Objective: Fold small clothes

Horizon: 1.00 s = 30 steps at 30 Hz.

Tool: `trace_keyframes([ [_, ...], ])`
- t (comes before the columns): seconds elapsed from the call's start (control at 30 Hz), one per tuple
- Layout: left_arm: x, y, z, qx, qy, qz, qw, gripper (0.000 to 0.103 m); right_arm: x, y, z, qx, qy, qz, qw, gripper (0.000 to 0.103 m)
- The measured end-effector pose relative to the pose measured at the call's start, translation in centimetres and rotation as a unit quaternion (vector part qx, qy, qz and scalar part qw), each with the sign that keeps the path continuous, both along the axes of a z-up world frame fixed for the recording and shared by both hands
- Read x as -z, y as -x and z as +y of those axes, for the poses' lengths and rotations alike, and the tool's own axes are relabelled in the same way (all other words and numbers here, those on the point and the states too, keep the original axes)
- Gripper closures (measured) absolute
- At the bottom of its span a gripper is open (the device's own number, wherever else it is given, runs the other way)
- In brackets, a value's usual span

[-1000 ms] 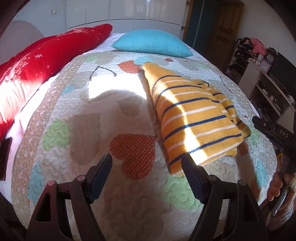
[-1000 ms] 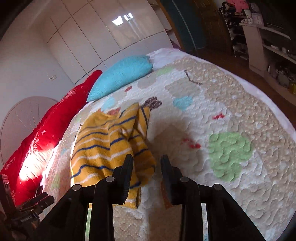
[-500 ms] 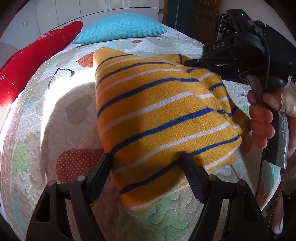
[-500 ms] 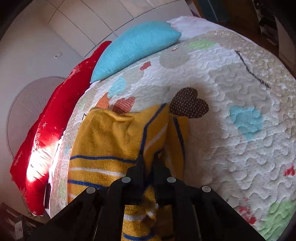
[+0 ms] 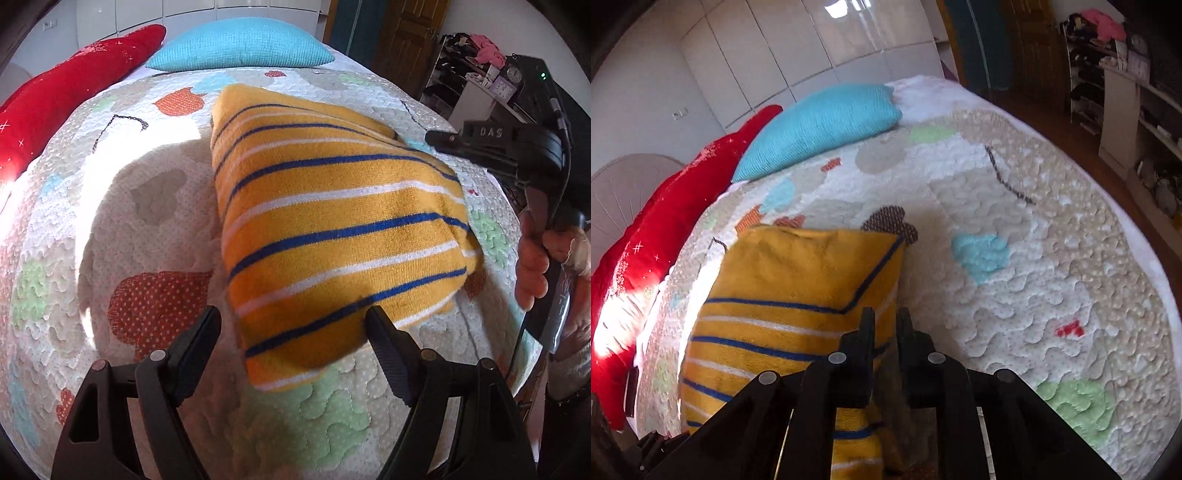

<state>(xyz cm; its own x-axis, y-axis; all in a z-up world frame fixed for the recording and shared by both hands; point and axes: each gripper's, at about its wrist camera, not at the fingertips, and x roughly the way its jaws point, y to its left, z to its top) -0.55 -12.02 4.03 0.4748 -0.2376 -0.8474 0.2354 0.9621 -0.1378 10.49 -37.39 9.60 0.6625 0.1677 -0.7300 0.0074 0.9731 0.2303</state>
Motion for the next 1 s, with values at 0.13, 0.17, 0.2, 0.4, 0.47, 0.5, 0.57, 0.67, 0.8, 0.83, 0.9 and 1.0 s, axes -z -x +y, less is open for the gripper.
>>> trace_keyframes([
  [0.13,-1.3,2.2,1.6,-0.019,-0.007,-0.028,0.9994,0.024,-3.5,1.4,3.0,-0.057,-0.024,-0.049,0.997,0.089],
  [0.17,-1.6,2.6,2.0,-0.027,-0.007,-0.034,0.9990,0.024,-3.5,1.4,4.1,-0.081,-0.044,-0.048,0.995,0.089],
  [0.2,-1.8,3.0,2.5,-0.035,-0.005,-0.038,0.9986,0.024,-3.2,1.3,5.1,-0.106,-0.069,-0.041,0.991,0.089],
  [0.4,-3.3,5.4,4.9,-0.065,-0.006,-0.064,0.9958,0.024,3.6,-0.8,9.5,-0.135,-0.116,0.049,0.983,0.096],
  [0.47,-3.8,6.3,5.5,-0.069,-0.011,-0.076,0.9947,0.024,4.4,-0.6,9.5,-0.125,-0.114,0.048,0.984,0.098],
  [0.5,-4.1,6.7,5.8,-0.071,-0.013,-0.083,0.9940,0.024,4.0,-0.4,9.5,-0.118,-0.108,0.046,0.986,0.098],
  [0.57,-4.5,7.1,6.3,-0.078,-0.016,-0.095,0.9923,0.022,2.3,0.4,10.1,-0.110,-0.091,0.028,0.989,0.088],
  [0.67,-4.7,7.4,6.6,-0.087,-0.007,-0.107,0.9904,0.022,0.0,1.2,12.0,-0.145,-0.097,-0.005,0.985,0.088],
  [0.8,-4.8,7.9,6.5,-0.097,-0.004,-0.115,0.9885,0.022,1.0,-0.1,14.5,-0.180,-0.140,0.022,0.973,0.086],
  [0.83,-5.0,8.2,6.5,-0.101,-0.011,-0.123,0.9872,0.022,2.3,-0.9,14.5,-0.172,-0.150,0.044,0.973,0.085],
  [0.9,-5.5,8.9,6.7,-0.112,-0.025,-0.148,0.9823,0.017,5.3,-2.2,13.7,-0.143,-0.180,0.081,0.970,0.093],
  [1.0,-6.8,10.4,7.7,-0.135,-0.027,-0.201,0.9699,0.003,6.8,-2.2,11.0,-0.134,-0.283,0.086,0.946,0.098],
])
